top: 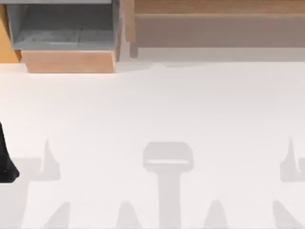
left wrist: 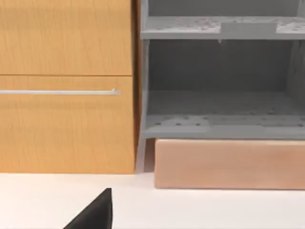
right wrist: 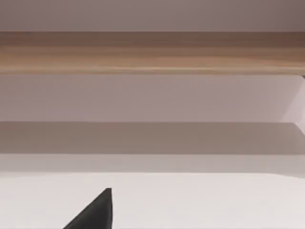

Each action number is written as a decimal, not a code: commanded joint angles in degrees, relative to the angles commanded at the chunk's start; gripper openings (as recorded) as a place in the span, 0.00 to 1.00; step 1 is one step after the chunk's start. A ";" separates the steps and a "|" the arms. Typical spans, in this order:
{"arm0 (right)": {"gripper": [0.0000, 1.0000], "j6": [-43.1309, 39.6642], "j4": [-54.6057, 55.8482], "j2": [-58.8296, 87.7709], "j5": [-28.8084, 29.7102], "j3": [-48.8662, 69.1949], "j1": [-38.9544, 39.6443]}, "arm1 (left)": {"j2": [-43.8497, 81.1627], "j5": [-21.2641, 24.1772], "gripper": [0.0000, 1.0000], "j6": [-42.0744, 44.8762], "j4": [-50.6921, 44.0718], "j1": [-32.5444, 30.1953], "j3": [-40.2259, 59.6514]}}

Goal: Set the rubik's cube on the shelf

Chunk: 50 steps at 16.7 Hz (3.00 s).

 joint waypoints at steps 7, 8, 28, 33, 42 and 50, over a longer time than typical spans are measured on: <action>1.00 0.00 0.00 0.00 0.00 0.00 0.00 | 8.10 1.33 1.00 6.05 4.25 2.14 3.90; 1.00 0.00 0.00 0.00 0.00 0.00 0.00 | 11.25 1.91 1.00 8.33 5.91 2.89 5.42; 1.00 0.00 0.00 0.00 0.00 0.00 0.00 | 114.66 23.35 1.00 79.75 59.11 21.45 55.22; 1.00 0.00 0.00 0.00 0.00 0.00 0.00 | 128.79 26.27 1.00 89.52 66.35 23.71 62.10; 1.00 0.00 0.00 0.00 0.00 0.00 0.00 | 130.89 26.35 1.00 90.76 66.85 23.62 63.66; 1.00 0.00 0.00 0.00 0.00 0.00 0.00 | 133.74 25.23 1.00 90.74 63.86 22.54 69.59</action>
